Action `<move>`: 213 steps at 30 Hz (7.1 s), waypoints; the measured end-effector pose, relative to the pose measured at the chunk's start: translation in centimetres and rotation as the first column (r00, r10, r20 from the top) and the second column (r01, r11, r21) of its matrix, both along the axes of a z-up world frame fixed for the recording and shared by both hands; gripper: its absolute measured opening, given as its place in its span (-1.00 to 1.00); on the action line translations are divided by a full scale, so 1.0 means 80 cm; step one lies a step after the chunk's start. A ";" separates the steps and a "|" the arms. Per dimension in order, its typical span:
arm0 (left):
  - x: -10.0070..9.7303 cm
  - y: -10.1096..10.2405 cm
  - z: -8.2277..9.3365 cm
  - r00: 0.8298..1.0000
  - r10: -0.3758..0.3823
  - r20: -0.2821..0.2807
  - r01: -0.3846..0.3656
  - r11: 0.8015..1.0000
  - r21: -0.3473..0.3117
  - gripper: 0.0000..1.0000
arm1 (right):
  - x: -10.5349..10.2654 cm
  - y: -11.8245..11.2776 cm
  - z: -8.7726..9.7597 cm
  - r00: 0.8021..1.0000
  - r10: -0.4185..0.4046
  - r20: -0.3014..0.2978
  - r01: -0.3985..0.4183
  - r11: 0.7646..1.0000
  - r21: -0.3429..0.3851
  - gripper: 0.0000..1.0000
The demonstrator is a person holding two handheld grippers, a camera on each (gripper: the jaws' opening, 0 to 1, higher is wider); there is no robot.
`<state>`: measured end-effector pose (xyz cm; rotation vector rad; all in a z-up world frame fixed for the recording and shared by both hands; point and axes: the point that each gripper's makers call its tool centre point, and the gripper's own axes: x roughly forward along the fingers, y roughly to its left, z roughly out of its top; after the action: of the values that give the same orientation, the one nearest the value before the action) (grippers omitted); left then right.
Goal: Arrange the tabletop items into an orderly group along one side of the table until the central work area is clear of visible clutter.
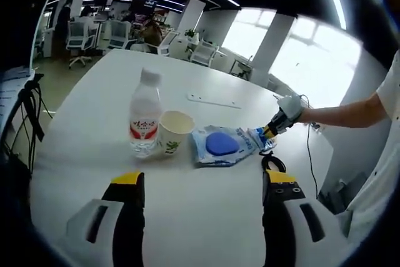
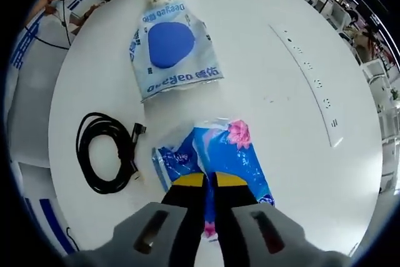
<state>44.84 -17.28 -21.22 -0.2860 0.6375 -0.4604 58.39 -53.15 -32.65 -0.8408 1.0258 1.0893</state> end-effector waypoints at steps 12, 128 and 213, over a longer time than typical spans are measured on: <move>0.000 -0.002 -0.002 1.000 0.005 0.000 -0.005 1.000 -0.007 0.57 | 0.001 0.006 0.006 1.000 0.015 0.024 -0.015 1.000 0.006 -1.00; -0.017 -0.013 0.018 0.994 -0.099 0.038 0.098 0.995 0.033 0.71 | -0.018 0.029 0.066 0.982 -0.017 0.190 -0.012 0.989 0.150 0.00; -0.064 -0.016 0.026 0.935 -0.355 0.023 0.342 0.914 0.217 1.00 | -0.253 -0.039 0.164 0.805 -0.582 0.113 0.421 0.695 0.582 0.64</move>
<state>39.71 -18.58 -19.10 0.0473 0.6731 -0.7359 38.14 -56.30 -19.50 -0.2108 0.5921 0.6779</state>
